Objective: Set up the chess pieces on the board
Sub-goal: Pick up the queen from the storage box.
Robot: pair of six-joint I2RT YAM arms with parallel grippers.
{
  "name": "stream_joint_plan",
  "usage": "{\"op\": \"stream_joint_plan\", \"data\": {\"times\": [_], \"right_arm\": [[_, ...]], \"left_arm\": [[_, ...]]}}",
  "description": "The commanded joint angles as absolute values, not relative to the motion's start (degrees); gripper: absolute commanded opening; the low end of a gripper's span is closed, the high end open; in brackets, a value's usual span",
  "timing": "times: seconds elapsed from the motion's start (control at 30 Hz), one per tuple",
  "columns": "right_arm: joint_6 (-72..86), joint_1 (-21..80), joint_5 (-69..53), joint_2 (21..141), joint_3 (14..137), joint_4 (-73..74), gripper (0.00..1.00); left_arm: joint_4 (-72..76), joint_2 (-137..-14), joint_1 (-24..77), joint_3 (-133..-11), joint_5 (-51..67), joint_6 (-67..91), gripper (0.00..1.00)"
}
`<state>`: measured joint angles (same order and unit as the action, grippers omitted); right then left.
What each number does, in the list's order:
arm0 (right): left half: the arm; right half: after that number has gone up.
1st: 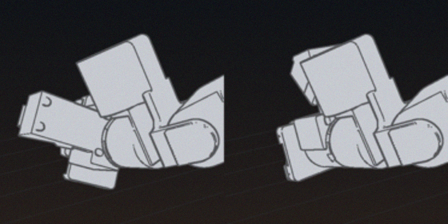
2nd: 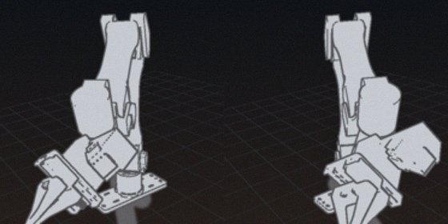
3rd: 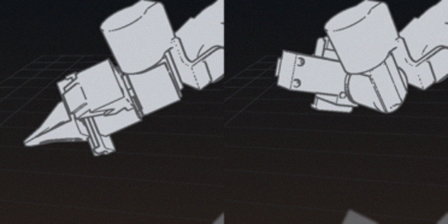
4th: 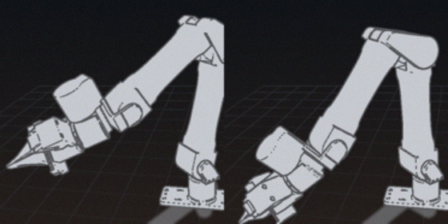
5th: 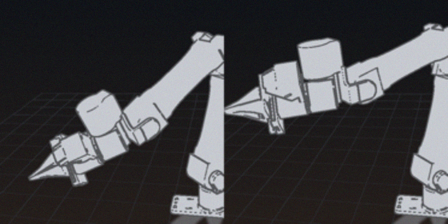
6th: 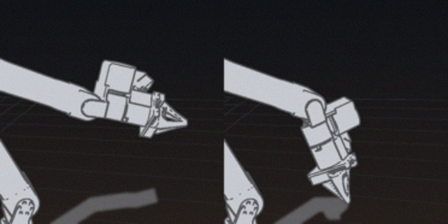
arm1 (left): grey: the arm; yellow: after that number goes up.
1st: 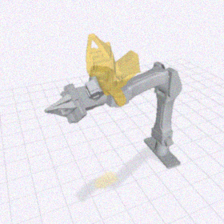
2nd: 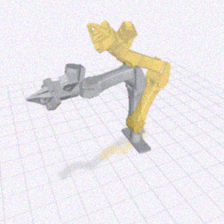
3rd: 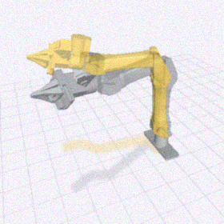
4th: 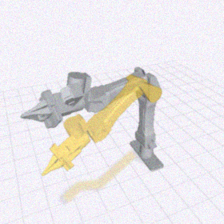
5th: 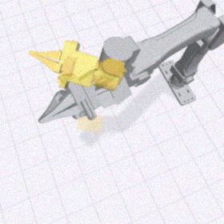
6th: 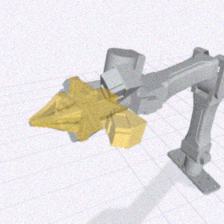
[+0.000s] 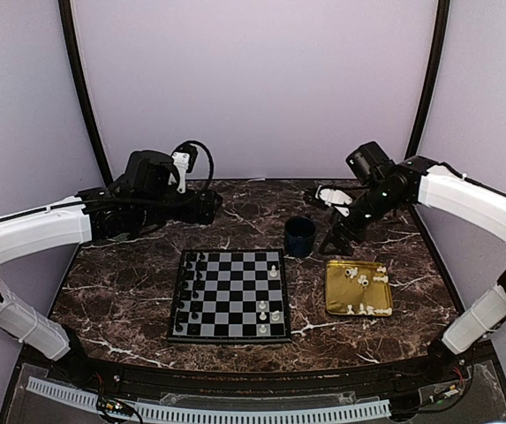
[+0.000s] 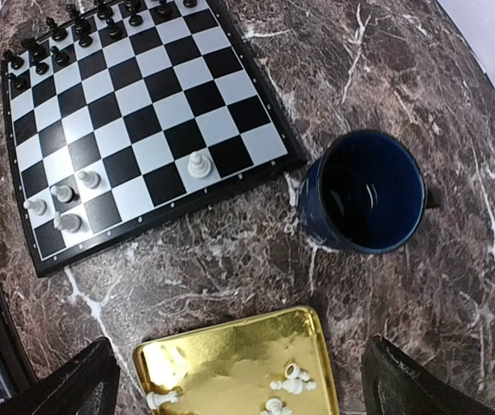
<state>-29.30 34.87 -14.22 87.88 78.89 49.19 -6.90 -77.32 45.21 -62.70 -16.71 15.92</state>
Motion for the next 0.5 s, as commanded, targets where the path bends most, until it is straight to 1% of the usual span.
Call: {"op": "stream_joint_plan", "data": {"times": [0.0,0.1,0.2,0.27,0.4,0.47], "right_arm": [[-29.0,30.9,-20.4,79.2,72.0,41.6,0.98],[-27.0,29.8,-16.7,78.5,71.9,41.5,0.98],[-25.6,29.6,-4.4,80.0,70.3,39.6,0.98],[-25.6,29.3,0.5,81.5,69.9,39.6,0.98],[-22.8,25.3,-3.5,82.9,69.8,38.6,0.98],[-21.8,23.7,-4.3,83.7,70.0,38.5,0.98]], "left_arm": [[-6.2,-81.6,44.3,-68.6,-16.6,8.9,0.99],[-4.9,-84.5,43.8,-71.0,-17.3,7.3,0.99],[-2.2,-86.3,43.5,-71.7,-15.1,5.3,0.99],[-1.9,-87.8,43.2,-73.0,-14.6,5.0,0.99],[1.4,-89.2,43.1,-72.6,-15.9,5.6,0.99],[0.9,-89.4,43.1,-73.3,-12.8,6.6,0.99]]}}
